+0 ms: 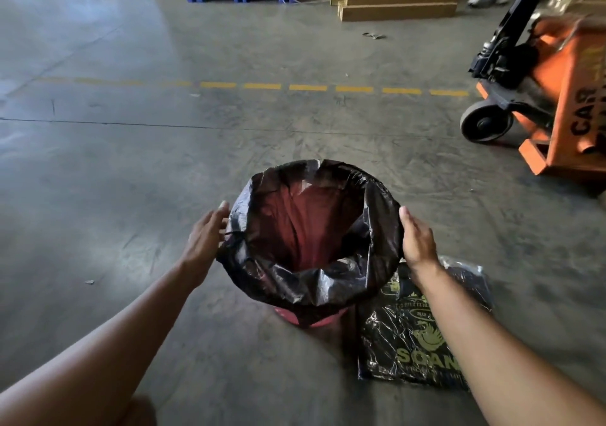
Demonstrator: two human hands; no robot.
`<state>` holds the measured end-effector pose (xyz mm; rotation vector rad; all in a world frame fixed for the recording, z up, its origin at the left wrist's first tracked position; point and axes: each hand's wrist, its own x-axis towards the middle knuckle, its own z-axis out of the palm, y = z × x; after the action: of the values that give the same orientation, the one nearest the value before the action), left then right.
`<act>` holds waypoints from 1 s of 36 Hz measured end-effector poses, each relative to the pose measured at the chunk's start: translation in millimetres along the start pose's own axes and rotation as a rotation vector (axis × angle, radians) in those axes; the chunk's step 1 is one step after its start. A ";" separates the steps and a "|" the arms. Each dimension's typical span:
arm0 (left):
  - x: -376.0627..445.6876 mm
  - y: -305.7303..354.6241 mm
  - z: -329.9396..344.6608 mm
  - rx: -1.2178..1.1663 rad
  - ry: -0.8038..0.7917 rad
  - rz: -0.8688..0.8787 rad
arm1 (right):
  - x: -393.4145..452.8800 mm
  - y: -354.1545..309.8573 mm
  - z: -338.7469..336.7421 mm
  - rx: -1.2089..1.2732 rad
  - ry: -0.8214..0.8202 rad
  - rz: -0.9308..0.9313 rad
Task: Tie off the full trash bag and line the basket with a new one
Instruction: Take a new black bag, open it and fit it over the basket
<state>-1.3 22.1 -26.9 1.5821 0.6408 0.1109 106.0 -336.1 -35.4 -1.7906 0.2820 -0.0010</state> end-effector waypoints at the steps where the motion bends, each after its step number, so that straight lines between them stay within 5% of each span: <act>1: -0.8 -6.8 -1.3 0.042 0.026 0.012 | -0.4 0.7 2.8 0.003 0.021 0.019; 10: -9.6 -40.7 8.9 0.212 0.216 0.047 | -3.0 35.9 12.2 0.045 -0.038 0.350; 13: -6.3 -44.0 3.0 0.408 0.328 -0.012 | -4.9 29.8 8.0 0.026 0.008 0.321; 16: -7.3 -26.5 -2.5 0.292 0.464 0.040 | -7.9 16.0 -2.9 -0.066 0.164 0.194; 20: -20.9 -10.5 9.6 -0.154 0.170 0.092 | -29.0 -9.6 -6.8 0.041 0.034 -0.074; 23: -34.0 -13.1 33.3 -0.360 -0.037 0.056 | -44.2 -12.3 4.9 0.178 -0.133 -0.017; 26: -44.1 -18.8 45.8 -0.521 -0.027 -0.008 | -48.4 3.3 15.5 0.322 -0.113 0.083; 31: -45.8 -32.4 47.4 -0.475 0.039 -0.086 | -48.7 10.5 14.7 0.315 -0.128 0.195; 36: -42.0 -24.6 33.0 -0.088 0.211 0.002 | -45.1 3.9 -3.1 0.086 -0.216 0.065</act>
<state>-30.0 -27.0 -41.8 1.4981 0.7875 0.3069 61.1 -331.3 -31.6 -1.6792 0.1819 0.2221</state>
